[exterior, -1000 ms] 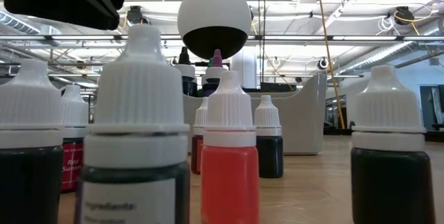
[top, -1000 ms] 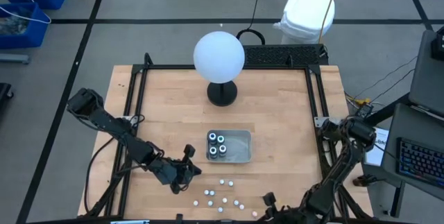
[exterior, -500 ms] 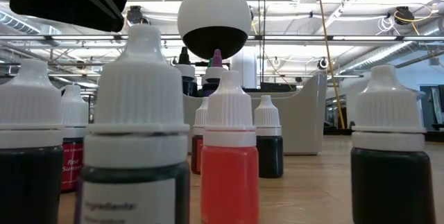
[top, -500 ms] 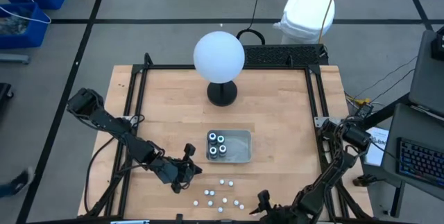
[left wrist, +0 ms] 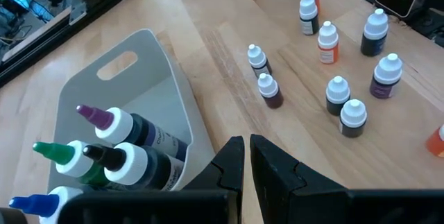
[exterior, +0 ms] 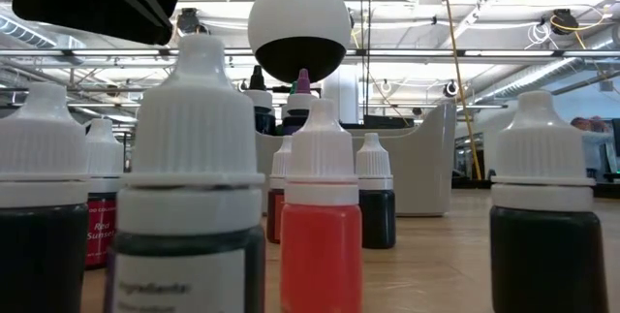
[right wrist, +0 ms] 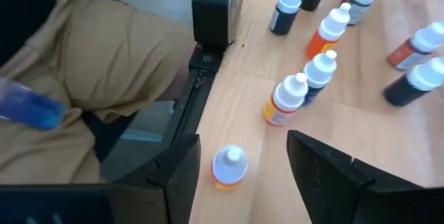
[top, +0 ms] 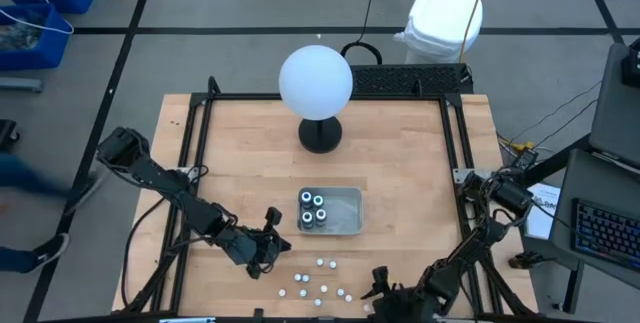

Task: Pick & Place food coloring
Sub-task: Put the small orange food coloring bottle into the gray bin

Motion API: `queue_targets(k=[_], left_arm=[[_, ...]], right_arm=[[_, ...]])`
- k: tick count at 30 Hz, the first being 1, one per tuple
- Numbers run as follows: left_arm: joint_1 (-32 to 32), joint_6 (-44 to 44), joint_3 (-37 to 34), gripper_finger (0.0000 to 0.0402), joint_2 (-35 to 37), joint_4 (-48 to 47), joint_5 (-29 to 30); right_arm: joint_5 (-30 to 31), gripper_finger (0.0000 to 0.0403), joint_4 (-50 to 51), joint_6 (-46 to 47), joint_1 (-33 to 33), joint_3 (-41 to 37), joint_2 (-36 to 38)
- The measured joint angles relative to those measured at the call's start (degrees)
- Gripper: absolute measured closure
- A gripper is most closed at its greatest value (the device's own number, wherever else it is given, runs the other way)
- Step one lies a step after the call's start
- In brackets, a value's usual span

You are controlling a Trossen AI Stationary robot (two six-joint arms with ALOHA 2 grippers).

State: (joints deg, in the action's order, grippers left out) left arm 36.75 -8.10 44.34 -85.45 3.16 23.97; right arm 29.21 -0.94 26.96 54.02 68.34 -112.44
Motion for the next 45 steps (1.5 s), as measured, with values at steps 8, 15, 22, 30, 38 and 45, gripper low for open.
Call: queue_targets(k=[8,15,22,30,38,45], left_arm=[[0.0,-0.1,0.0,0.0366,0.0,0.0,0.0],[0.0,-0.1,0.0,0.0366,0.0,0.0,-0.1],[0.0,-0.2,0.0,0.0366,0.0,0.0,-0.1],[0.0,-0.2,0.0,0.0366,0.0,0.0,-0.1],[0.0,-0.2,0.0,0.0366,0.0,0.0,-0.1],[0.0,-0.2,0.0,0.0366,0.0,0.0,-0.1]], right_arm=[[-2.5,0.0206,-4.4,-0.9,-0.4,-1.8,0.0],[-2.5,0.0234,-4.4,-0.8,-0.8,-1.8,0.0],[-4.0,0.0262,-4.4,-0.6,-1.4,-1.8,0.0],[-7.0,0.0287,-4.4,0.0,-1.5,-1.8,0.0],[-7.1,0.0321,-3.6,1.0,-1.5,-1.8,0.0],[-7.0,0.0354,-1.6,3.3,-1.5,-1.8,0.2]])
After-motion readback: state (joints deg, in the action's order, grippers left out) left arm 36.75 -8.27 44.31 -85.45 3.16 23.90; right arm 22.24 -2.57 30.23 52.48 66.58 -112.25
